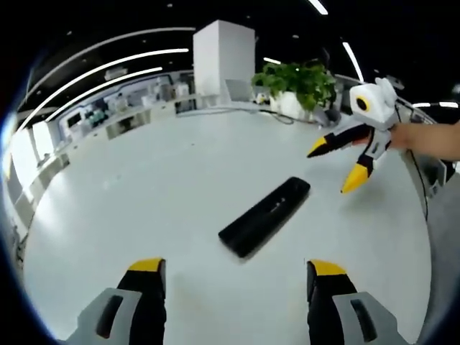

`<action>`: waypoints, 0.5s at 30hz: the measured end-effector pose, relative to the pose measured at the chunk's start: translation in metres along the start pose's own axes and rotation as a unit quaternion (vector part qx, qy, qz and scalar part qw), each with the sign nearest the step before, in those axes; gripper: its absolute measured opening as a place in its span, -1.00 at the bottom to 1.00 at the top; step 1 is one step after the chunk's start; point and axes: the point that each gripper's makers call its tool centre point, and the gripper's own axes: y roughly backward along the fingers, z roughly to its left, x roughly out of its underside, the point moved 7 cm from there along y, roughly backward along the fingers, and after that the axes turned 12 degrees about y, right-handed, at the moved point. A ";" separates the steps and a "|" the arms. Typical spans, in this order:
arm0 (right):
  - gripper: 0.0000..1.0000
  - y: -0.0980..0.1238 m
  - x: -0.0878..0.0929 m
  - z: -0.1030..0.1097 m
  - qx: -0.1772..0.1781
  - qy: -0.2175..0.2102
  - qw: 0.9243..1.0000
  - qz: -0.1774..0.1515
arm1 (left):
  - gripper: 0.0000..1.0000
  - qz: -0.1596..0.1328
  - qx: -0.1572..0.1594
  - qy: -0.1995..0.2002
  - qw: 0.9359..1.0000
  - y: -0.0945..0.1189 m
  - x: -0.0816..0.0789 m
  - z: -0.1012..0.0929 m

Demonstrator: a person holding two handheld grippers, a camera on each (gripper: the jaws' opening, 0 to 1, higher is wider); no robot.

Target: Press the specified remote control buttons in sequence, fully releasing each button before pressing the next.

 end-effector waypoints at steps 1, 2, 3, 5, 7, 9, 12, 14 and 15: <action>0.23 -0.001 -0.001 0.000 -0.002 0.002 1.000 0.001 | 0.65 -0.001 0.003 0.001 1.000 -0.001 -0.001 0.001; 0.22 -0.002 -0.001 -0.001 -0.005 0.005 1.000 0.003 | 0.64 -0.002 0.006 0.002 1.000 -0.002 -0.002 0.002; 0.21 -0.003 -0.001 -0.002 -0.006 0.008 1.000 0.004 | 0.64 -0.002 0.009 0.002 1.000 -0.002 -0.003 0.002; 0.19 -0.004 -0.003 -0.002 -0.011 0.014 1.000 0.004 | 0.63 -0.001 0.013 -0.001 1.000 -0.003 -0.003 0.002; 0.18 -0.006 -0.004 -0.003 -0.014 0.020 1.000 0.004 | 0.62 0.000 0.015 -0.005 1.000 -0.005 -0.004 0.003; 0.16 -0.008 -0.006 -0.004 -0.018 0.026 0.999 0.005 | 0.62 -0.001 0.020 -0.006 1.000 -0.007 -0.005 0.004; 0.15 -0.011 -0.008 -0.005 -0.024 0.033 0.999 0.007 | 0.61 0.002 0.025 -0.010 1.000 -0.010 -0.006 0.004; 0.14 -0.014 -0.011 -0.005 -0.032 0.043 0.999 0.007 | 0.61 0.002 0.031 -0.013 0.999 -0.011 -0.008 0.004; 0.13 -0.015 -0.012 -0.005 -0.035 0.048 0.998 0.008 | 0.61 0.003 0.034 -0.015 0.999 -0.012 -0.009 0.004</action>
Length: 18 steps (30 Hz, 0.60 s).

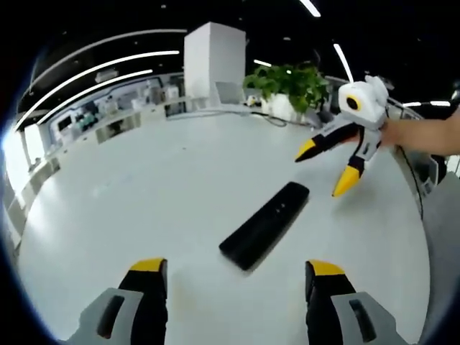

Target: Press the specified remote control buttons in sequence, fully releasing each button before pressing the next.

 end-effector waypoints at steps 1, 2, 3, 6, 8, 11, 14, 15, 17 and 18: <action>0.12 -0.001 -0.001 0.000 -0.004 0.005 1.000 0.001 | 0.61 0.000 0.002 -0.002 1.000 -0.001 -0.001 0.000; 0.11 -0.002 -0.002 -0.001 -0.007 0.010 1.000 0.001 | 0.61 0.002 0.004 -0.006 1.000 -0.002 -0.002 0.001; 0.09 -0.003 -0.002 -0.001 -0.009 0.013 1.000 0.002 | 0.61 0.003 0.006 -0.008 1.000 -0.003 -0.003 0.001; 0.05 -0.007 -0.005 -0.002 -0.017 0.021 1.000 0.007 | 0.58 0.004 0.009 -0.015 1.000 -0.005 -0.006 0.004; 0.04 -0.008 -0.007 -0.004 -0.019 0.026 0.999 0.009 | 0.56 0.003 0.010 -0.014 1.000 -0.006 -0.008 0.004; 0.00 -0.010 -0.010 -0.005 -0.021 0.031 0.999 0.011 | 0.49 0.006 0.021 -0.020 1.000 -0.007 -0.009 0.003; -0.01 -0.013 -0.012 -0.008 -0.022 0.038 0.999 0.012 | 0.45 0.016 0.034 -0.038 0.999 -0.010 -0.009 -0.001; -0.02 -0.014 -0.014 -0.008 -0.024 0.041 0.999 0.013 | 0.45 0.018 0.035 -0.043 0.998 -0.012 -0.009 -0.002; -0.02 -0.016 -0.016 -0.008 -0.028 0.045 0.998 0.013 | 0.45 0.023 0.038 -0.049 0.998 -0.014 -0.011 -0.002; -0.02 -0.017 -0.016 -0.008 -0.031 0.048 0.998 0.014 | 0.45 0.023 0.039 -0.050 0.998 -0.015 -0.011 -0.002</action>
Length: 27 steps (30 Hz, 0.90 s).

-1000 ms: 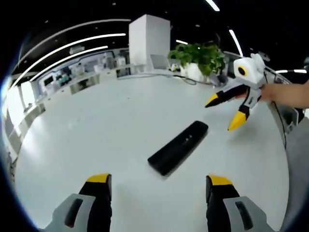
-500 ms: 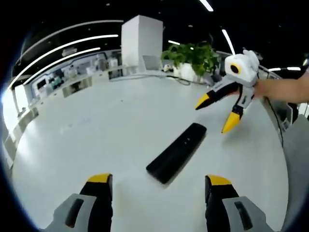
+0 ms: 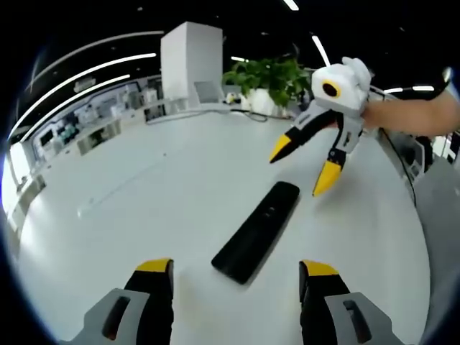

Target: Press the specified remote control buttons in sequence, fully releasing each button before pressing the next.

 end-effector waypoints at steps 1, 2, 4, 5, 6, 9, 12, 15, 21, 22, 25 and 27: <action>-0.02 -0.001 -0.001 0.000 -0.003 0.004 1.000 0.000 | 0.45 0.002 0.003 -0.003 1.000 -0.001 -0.001 0.000; -0.03 -0.002 -0.001 0.000 -0.005 0.006 1.000 0.001 | 0.45 0.003 0.005 -0.006 1.000 -0.001 -0.001 0.000; -0.03 -0.003 -0.002 0.001 -0.010 0.012 1.000 0.004 | 0.45 0.006 0.004 -0.010 1.000 -0.002 -0.002 0.002; -0.04 -0.004 -0.002 0.000 -0.012 0.013 1.000 0.005 | 0.45 0.005 0.003 -0.009 1.000 -0.003 -0.003 0.005; -0.04 -0.004 -0.002 0.000 -0.014 0.016 1.000 0.006 | 0.45 0.005 0.003 -0.008 1.000 -0.003 -0.004 0.005; -0.06 -0.006 -0.002 -0.001 -0.019 0.020 1.000 0.009 | 0.45 0.001 0.002 -0.004 1.000 -0.003 -0.006 0.007; -0.09 -0.007 -0.001 -0.002 -0.025 0.021 0.999 0.010 | 0.44 0.006 0.007 -0.009 1.000 -0.004 -0.006 0.007; -0.10 -0.008 -0.001 -0.001 -0.030 0.024 0.999 0.012 | 0.44 0.009 0.013 -0.013 1.000 -0.005 -0.006 0.006; -0.13 -0.011 -0.001 -0.001 -0.040 0.037 0.998 0.019 | 0.41 0.018 0.028 -0.021 0.999 -0.010 -0.005 0.004; -0.13 -0.011 -0.002 -0.001 -0.041 0.039 0.998 0.019 | 0.39 0.021 0.031 -0.023 0.999 -0.010 -0.005 0.003; -0.17 -0.012 -0.004 -0.001 -0.046 0.043 0.998 0.018 | 0.37 0.022 0.035 -0.026 0.999 -0.012 -0.005 0.003; -0.21 -0.013 -0.005 -0.001 -0.051 0.045 0.998 0.018 | 0.36 0.021 0.037 -0.025 0.999 -0.012 -0.005 0.003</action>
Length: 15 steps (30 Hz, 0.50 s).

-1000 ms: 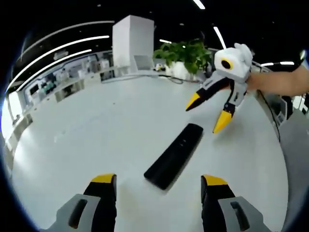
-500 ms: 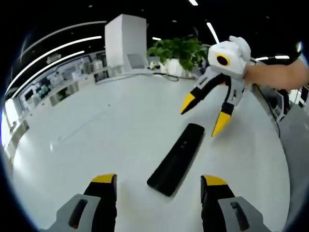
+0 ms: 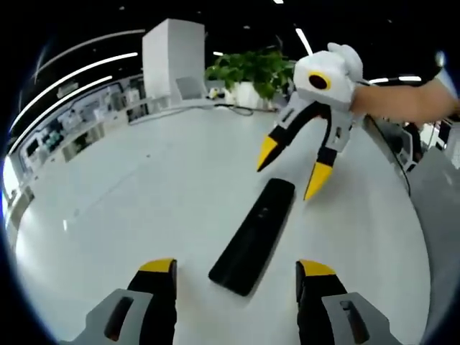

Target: Press the specified remote control buttons in sequence, fully releasing each button before pressing the next.

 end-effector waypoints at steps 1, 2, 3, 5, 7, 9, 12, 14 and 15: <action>-0.22 -0.001 0.000 0.000 -0.002 0.001 1.000 0.000 | 0.36 0.001 0.002 -0.001 1.000 0.000 0.000 0.000; -0.21 -0.001 0.000 0.000 -0.004 0.001 1.000 0.001 | 0.35 0.002 0.003 -0.002 1.000 -0.001 0.000 0.000; -0.21 -0.002 -0.001 0.000 -0.006 0.003 1.000 0.002 | 0.34 0.003 0.004 -0.003 1.000 -0.001 0.000 0.000; -0.22 -0.003 -0.001 0.001 -0.011 0.007 1.000 0.004 | 0.31 0.007 0.010 -0.005 1.000 -0.002 0.001 0.000; -0.23 -0.004 -0.001 0.000 -0.014 0.009 1.000 0.006 | 0.25 0.009 0.017 -0.010 1.000 -0.003 0.001 -0.001; -0.25 -0.005 -0.001 0.000 -0.019 0.013 1.000 0.008 | 0.20 0.012 0.022 -0.016 1.000 -0.004 0.001 -0.002; -0.27 -0.006 -0.002 0.000 -0.026 0.019 0.999 0.011 | 0.15 0.014 0.026 -0.026 0.999 -0.006 0.001 -0.002; -0.29 -0.007 -0.003 -0.001 -0.029 0.021 0.999 0.011 | 0.13 0.017 0.030 -0.028 0.999 -0.007 0.000 -0.003; -0.29 -0.007 -0.003 -0.001 -0.030 0.022 0.999 0.012 | 0.11 0.018 0.032 -0.028 0.999 -0.007 0.000 -0.003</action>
